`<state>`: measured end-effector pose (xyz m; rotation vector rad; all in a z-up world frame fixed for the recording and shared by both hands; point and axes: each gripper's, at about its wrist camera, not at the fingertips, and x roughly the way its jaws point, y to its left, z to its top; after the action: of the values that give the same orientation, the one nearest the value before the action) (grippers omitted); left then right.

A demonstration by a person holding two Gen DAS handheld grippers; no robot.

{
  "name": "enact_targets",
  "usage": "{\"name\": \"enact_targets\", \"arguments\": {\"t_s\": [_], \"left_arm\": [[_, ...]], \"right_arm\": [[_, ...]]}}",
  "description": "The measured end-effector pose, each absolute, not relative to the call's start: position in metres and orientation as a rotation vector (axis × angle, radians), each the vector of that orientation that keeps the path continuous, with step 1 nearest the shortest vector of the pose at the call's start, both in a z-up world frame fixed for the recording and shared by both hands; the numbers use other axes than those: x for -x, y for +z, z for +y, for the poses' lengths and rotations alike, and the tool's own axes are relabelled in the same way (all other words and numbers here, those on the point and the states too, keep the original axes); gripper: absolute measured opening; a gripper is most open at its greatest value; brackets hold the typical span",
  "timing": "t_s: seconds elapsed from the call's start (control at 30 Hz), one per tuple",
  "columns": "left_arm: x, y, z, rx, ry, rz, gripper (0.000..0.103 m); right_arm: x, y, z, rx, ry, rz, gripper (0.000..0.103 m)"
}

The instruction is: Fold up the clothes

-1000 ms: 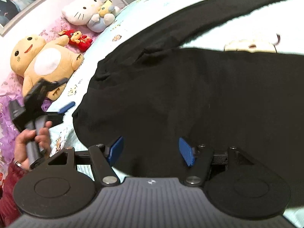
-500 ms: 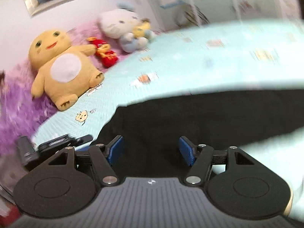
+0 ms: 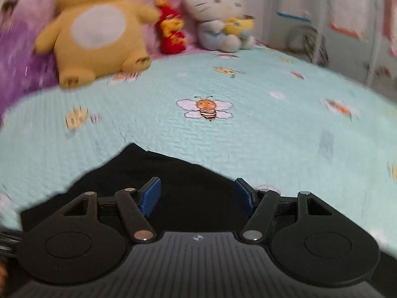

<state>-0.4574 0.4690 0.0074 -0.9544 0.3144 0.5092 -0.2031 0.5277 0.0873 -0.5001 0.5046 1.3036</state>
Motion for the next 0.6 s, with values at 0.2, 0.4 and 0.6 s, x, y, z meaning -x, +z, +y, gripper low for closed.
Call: {"name": "enact_targets", "arguments": {"t_s": [0.2, 0.4, 0.6], "left_arm": [[0.455, 0.005, 0.472, 0.934, 0.478, 0.317, 0.043], [0.454, 0.004, 0.470, 0.905, 0.471, 0.320, 0.043], [0.452, 0.003, 0.467, 0.879, 0.469, 0.321, 0.045]], "right_arm": [[0.188, 0.061, 0.580, 0.710, 1.329, 0.456, 0.065], [0.162, 0.043, 0.600, 0.856, 1.380, 0.481, 0.065], [0.132, 0.036, 0.607, 0.898, 1.406, 0.576, 0.065]]}}
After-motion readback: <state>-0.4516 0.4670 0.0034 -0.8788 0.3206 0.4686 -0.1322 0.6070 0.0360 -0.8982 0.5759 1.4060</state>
